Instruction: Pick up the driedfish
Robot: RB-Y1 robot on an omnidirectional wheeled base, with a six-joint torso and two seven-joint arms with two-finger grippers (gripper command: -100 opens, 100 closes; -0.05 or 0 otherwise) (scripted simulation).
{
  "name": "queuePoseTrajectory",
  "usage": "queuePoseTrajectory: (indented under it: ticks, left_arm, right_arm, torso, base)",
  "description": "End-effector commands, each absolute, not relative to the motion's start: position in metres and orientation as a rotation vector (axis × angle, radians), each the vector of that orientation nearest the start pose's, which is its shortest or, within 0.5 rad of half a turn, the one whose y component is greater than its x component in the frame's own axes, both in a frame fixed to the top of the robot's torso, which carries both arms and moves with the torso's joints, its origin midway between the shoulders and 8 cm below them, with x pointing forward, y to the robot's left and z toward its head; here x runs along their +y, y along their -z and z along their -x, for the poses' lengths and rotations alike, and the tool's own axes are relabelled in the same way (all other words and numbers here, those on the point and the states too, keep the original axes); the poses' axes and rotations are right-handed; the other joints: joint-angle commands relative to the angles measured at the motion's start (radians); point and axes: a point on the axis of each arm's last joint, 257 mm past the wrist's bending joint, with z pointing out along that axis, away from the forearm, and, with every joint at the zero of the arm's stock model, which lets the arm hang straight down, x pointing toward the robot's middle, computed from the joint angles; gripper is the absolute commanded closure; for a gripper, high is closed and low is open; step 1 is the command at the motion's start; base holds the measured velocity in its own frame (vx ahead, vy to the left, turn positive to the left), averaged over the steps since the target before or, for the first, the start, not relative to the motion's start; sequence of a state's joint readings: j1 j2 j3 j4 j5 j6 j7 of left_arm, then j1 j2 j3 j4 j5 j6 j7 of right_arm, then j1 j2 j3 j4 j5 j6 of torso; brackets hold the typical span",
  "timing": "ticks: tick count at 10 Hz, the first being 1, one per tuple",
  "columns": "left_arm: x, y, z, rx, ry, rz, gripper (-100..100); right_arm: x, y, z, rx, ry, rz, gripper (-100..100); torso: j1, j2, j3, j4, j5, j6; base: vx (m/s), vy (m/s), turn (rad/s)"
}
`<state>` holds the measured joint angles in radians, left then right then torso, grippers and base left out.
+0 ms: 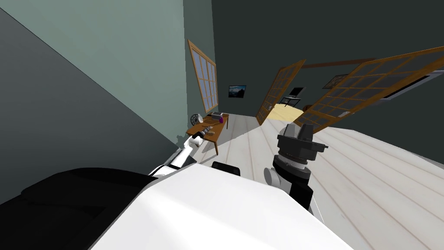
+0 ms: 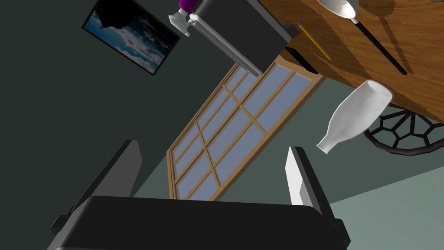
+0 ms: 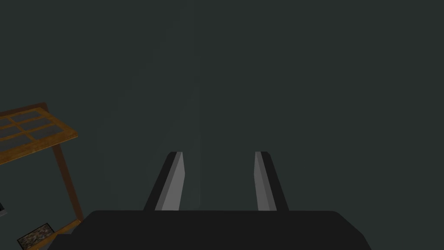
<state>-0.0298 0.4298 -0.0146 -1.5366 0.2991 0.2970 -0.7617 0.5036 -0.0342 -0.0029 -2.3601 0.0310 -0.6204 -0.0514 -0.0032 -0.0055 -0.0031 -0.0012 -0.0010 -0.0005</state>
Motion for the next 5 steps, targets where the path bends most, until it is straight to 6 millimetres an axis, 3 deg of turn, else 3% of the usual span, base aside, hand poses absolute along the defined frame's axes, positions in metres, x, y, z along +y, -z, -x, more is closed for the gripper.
queuePoseTrajectory:
  ticks: [1, 2, 5]
  left_arm:
    - [0.364, 0.297, -0.539, 1.829, 0.402, 0.685, -100]
    - [0.366, 0.3, -0.538, 1.834, 0.398, 0.69, -100]
    - [0.402, 0.319, -0.54, 1.908, 0.32, 0.764, -100]
  right_arm:
    - [-0.262, -0.078, -0.304, 0.514, -1.374, -0.468, 0]
    - [-0.262, -0.078, -0.304, 0.514, -1.374, -0.468, 0]
    - [-0.262, -0.078, -0.304, 0.514, -1.374, -0.468, 0]
  torso:
    - [0.0, 0.0, 0.0, 0.0, 0.0, 0.0]
    - [0.0, 0.001, 0.0, 0.0, 0.0, 0.0]
    - [0.002, 0.001, 0.0, 0.0, 0.0, 0.0]
  base:
    - [0.067, -0.061, 0.026]
    - [0.033, -0.032, -0.003]
    - [0.085, -0.05, 0.041]
